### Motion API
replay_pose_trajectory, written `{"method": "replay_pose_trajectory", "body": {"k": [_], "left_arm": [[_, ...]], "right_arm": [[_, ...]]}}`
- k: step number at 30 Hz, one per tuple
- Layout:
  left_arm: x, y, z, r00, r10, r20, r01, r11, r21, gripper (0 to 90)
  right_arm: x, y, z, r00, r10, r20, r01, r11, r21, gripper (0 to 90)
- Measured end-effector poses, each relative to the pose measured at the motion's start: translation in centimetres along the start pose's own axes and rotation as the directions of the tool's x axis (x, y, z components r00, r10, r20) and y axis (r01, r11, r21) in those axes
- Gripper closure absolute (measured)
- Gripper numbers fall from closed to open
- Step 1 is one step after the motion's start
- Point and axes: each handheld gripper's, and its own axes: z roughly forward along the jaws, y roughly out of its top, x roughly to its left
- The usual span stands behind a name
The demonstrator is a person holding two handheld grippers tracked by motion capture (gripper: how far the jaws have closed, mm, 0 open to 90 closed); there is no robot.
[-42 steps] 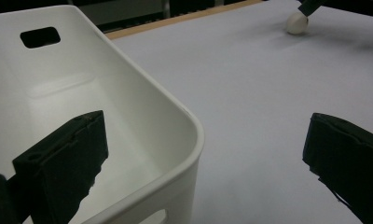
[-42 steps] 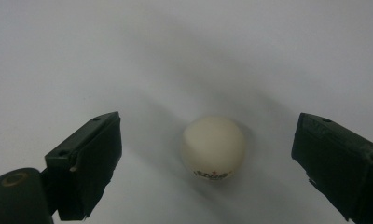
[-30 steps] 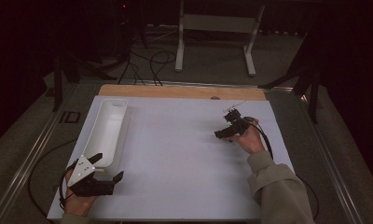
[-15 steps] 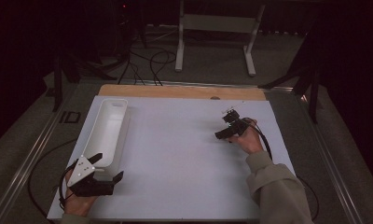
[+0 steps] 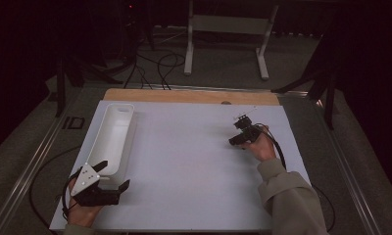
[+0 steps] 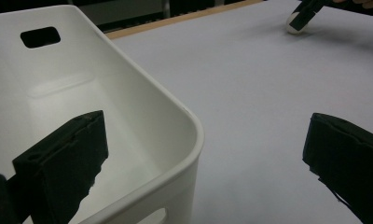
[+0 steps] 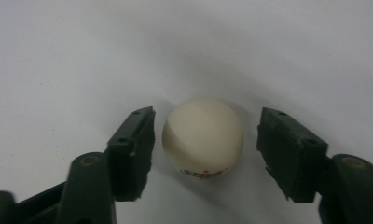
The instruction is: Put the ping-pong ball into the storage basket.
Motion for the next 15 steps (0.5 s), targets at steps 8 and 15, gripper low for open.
{"method": "replay_pose_trajectory", "body": {"k": [8,15], "left_arm": [[-0.01,0.00,0.00,1.0000,0.001,0.000,-0.001,1.0000,0.000,0.5],[0.00,-0.01,0.00,1.0000,0.000,0.000,0.000,1.0000,0.000,0.5]], "right_arm": [[0.01,-0.06,0.25,0.9998,0.019,-0.009,-0.019,1.000,0.013,48.7],[0.11,-0.01,0.24,1.0000,0.003,-0.007,-0.003,1.000,0.018,50.7]]}}
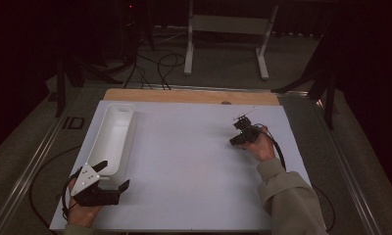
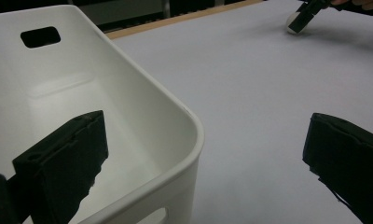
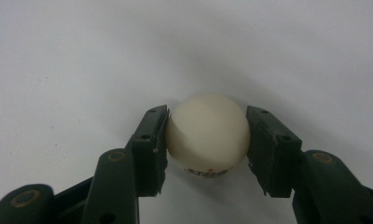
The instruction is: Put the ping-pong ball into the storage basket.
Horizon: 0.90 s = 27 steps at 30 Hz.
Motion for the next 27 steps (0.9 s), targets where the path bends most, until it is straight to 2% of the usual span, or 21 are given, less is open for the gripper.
{"method": "replay_pose_trajectory", "body": {"k": [21,27], "left_arm": [[-0.03,0.01,0.00,1.0000,0.000,0.000,0.000,1.0000,0.000,0.5],[-0.06,0.00,0.04,1.0000,0.000,-0.001,0.000,1.0000,0.001,0.5]], "right_arm": [[0.43,0.14,-0.69,0.9989,-0.045,0.006,0.045,0.999,0.004,51.0],[0.51,0.18,-0.93,0.9990,-0.043,0.007,0.043,0.999,0.006,51.0]]}}
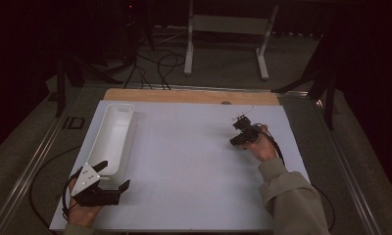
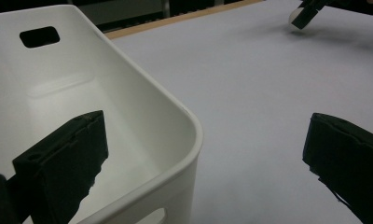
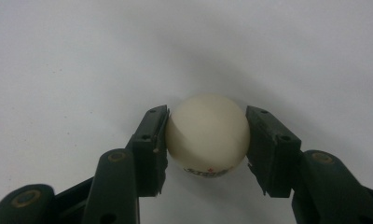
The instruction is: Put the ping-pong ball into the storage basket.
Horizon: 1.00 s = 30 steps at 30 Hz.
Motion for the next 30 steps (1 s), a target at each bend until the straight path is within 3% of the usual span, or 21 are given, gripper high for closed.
{"method": "replay_pose_trajectory", "body": {"k": [30], "left_arm": [[0.0,0.0,0.0,1.0000,0.000,0.001,0.000,1.0000,0.001,0.5]], "right_arm": [[0.3,0.6,-2.5,0.9995,-0.028,0.012,0.028,0.999,-0.017,51.0]]}}
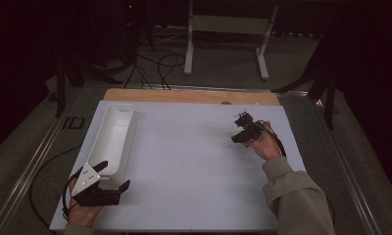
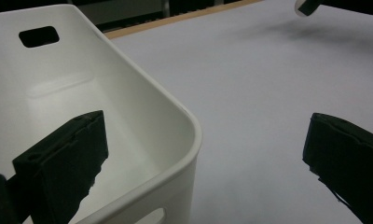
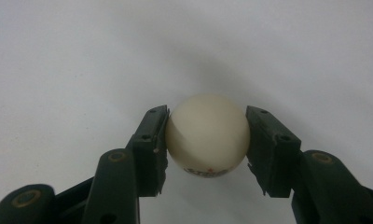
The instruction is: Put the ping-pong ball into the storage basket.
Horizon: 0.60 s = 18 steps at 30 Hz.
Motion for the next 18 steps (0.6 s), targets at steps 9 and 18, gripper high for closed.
{"method": "replay_pose_trajectory", "body": {"k": [9,18], "left_arm": [[-0.01,0.00,0.03,1.0000,0.002,0.002,-0.002,1.0000,0.002,0.5],[-0.01,0.00,0.01,1.0000,0.000,0.001,0.000,1.0000,0.000,0.5]], "right_arm": [[-0.02,0.02,-0.33,1.0000,-0.006,-0.006,0.006,1.000,-0.002,51.1],[-0.06,-0.06,-0.87,0.9999,-0.005,-0.012,0.005,1.000,-0.004,51.1]]}}
